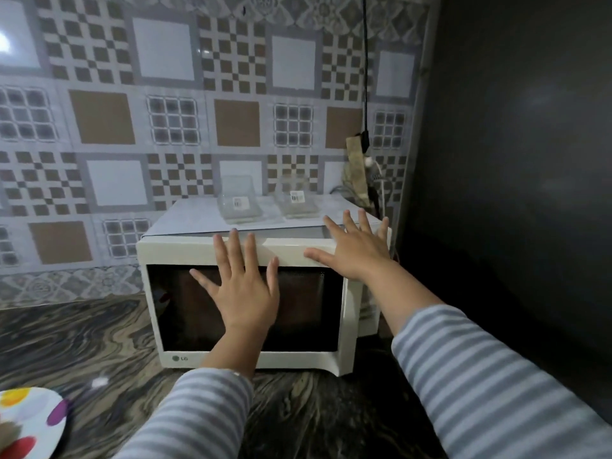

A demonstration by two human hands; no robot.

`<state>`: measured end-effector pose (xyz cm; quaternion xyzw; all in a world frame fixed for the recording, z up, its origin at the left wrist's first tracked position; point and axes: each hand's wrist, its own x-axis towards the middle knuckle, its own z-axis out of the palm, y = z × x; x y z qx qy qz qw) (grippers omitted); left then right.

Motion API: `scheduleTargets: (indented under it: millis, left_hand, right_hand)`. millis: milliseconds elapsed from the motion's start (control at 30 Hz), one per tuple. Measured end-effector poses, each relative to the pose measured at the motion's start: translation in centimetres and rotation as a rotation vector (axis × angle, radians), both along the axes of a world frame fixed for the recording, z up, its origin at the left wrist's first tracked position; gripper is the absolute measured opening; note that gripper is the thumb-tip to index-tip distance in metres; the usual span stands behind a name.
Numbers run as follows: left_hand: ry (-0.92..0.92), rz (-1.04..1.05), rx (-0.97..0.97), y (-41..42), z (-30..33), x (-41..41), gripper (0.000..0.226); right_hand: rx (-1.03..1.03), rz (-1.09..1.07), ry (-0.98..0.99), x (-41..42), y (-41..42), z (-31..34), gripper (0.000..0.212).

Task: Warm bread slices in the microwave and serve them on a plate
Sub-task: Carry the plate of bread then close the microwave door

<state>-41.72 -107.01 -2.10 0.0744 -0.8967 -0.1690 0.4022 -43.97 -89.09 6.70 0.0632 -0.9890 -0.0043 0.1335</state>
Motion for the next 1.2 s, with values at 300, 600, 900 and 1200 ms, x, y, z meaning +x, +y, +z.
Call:
scheduleTargets:
  millis: [300,600,900,1200]
  left_hand:
    - [0.088,-0.133,-0.058,5.9,-3.1,-1.6,0.064]
    - [-0.084,-0.616,0.053,11.1,-6.7,-1.4,0.035]
    - [-0.092,-0.626,0.427,12.0,-5.8,-2.7,0.052]
    - [-0.106,-0.539,0.508,12.8,-4.8,-2.8,0.071]
  right_hand:
    - [-0.092,0.142,-0.022,-4.3,1.1,0.0,0.098]
    - [-0.131,0.365,-0.151,-6.9,4.9,0.5,0.064]
    - [-0.029,0.596,0.045,-8.6,8.8,-1.0,0.079]
    - [-0.034,0.549,0.159,-9.1,8.4,-1.8,0.098]
